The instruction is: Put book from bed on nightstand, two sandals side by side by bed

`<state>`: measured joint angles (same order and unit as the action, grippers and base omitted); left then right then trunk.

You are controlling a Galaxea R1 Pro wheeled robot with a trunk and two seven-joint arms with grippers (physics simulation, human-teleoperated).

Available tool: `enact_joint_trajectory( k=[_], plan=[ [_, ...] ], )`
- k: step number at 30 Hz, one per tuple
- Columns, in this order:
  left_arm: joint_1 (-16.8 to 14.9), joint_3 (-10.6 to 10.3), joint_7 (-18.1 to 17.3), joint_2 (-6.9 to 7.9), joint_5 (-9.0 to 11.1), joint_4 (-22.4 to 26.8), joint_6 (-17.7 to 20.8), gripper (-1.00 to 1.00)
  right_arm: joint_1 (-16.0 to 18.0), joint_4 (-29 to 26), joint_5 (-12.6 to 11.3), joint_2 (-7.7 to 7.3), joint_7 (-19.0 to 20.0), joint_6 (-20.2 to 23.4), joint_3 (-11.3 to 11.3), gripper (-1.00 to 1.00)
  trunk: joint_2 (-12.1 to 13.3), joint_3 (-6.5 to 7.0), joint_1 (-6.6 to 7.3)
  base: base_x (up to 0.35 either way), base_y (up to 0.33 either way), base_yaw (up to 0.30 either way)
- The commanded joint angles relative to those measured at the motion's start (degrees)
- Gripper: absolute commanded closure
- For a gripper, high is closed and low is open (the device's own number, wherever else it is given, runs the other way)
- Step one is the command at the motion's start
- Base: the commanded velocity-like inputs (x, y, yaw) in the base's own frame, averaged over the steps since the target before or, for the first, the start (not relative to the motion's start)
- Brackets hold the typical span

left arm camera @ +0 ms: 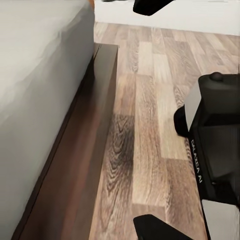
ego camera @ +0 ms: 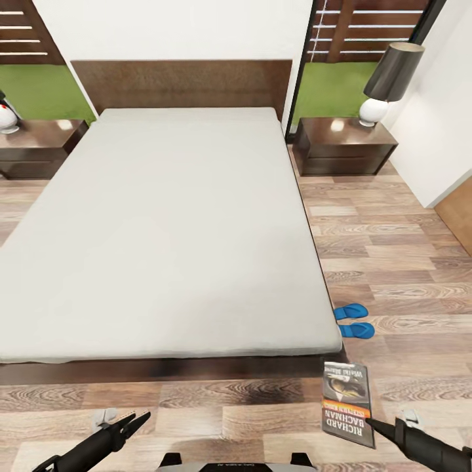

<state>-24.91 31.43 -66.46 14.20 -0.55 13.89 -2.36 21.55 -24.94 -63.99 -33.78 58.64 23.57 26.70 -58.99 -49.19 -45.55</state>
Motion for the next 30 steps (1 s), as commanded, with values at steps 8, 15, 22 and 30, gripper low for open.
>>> enact_joint_trajectory(
  k=[8, 15, 22, 30],
  plan=[
    [-0.04, 0.13, 0.24, -1.31, -0.2, -1.12, -0.43, -1.0, 0.07, 6.72, 4.36, 4.08, 0.13, -12.7, 0.39, 1.0, -0.03, 0.53, 0.0, 0.0, 0.0, 0.0],
    [-0.04, 0.13, 0.28, -1.69, -0.24, -1.15, -0.45, -1.0, 0.07, 9.93, 4.56, 4.73, 0.23, -13.48, 0.37, 1.0, -0.03, 1.16, 0.0, 0.0, 0.0, 0.0],
    [-0.05, 0.16, 0.28, -1.64, -0.24, -1.16, -0.46, -1.0, 0.07, 10.16, 4.57, 4.77, 0.19, -13.55, 0.37, 1.0, -0.03, 1.8, 0.0, 0.0, 0.0, 0.0],
    [-0.05, 0.13, 0.28, -1.71, -0.24, -1.17, -0.46, -1.0, 0.07, 10.24, 4.57, 4.77, 0.16, -13.55, 0.37, 1.0, -0.03, 2.52, 0.0, 0.0, 0.0, 0.0]
  ],
)
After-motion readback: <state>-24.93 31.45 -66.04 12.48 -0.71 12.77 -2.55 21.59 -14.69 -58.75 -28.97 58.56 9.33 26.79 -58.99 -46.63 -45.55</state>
